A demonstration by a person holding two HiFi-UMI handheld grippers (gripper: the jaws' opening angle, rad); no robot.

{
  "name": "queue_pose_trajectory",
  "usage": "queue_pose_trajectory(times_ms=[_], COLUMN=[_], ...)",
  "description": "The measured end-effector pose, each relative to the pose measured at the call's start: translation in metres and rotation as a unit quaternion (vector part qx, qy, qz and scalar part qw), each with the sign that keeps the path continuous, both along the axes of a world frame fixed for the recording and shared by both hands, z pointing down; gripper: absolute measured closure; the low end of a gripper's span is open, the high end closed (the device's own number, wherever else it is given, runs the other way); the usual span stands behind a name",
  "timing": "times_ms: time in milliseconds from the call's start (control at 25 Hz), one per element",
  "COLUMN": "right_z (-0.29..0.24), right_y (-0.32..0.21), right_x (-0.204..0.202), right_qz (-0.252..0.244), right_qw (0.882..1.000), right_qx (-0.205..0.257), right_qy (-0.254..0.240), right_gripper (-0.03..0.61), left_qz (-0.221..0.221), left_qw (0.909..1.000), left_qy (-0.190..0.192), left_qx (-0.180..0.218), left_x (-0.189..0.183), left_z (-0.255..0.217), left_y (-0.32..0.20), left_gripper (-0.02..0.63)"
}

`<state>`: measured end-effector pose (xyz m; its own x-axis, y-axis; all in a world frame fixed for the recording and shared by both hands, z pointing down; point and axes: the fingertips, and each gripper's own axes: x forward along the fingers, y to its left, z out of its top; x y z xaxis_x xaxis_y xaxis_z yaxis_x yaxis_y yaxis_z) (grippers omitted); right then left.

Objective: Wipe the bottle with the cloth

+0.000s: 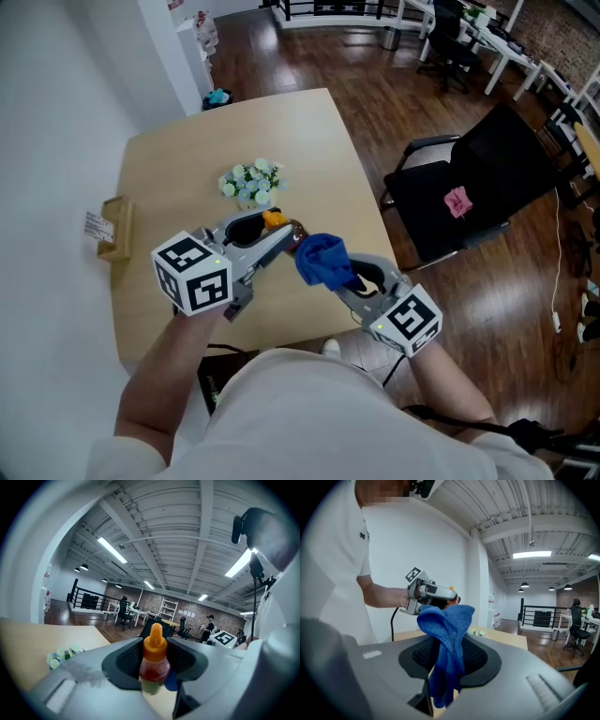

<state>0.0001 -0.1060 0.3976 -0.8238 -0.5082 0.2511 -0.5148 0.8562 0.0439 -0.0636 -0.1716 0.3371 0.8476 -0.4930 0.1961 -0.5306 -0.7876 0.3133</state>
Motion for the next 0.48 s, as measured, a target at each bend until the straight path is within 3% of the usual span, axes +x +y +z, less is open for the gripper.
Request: queue_pose_trajectory(times_ms=[280, 480], right_z=[0.040, 0.005], right_y=[0.008, 0.020], right_x=[0.027, 0.015], right_qz=[0.031, 0.005], right_qw=[0.999, 0.999], right_qx=[-0.029, 0.019], right_qy=[0.031, 0.034], right_gripper=[0.454, 0.454], left_qz=[-0.008, -0.013], left_qw=[0.9999, 0.9999], left_qy=[0.004, 0.011], left_qx=[0.013, 0.001], left_x=[0.000, 0.005], left_z=[-0.018, -0.017], left_y=[0.000, -0.007], left_gripper=[0.456, 0.456])
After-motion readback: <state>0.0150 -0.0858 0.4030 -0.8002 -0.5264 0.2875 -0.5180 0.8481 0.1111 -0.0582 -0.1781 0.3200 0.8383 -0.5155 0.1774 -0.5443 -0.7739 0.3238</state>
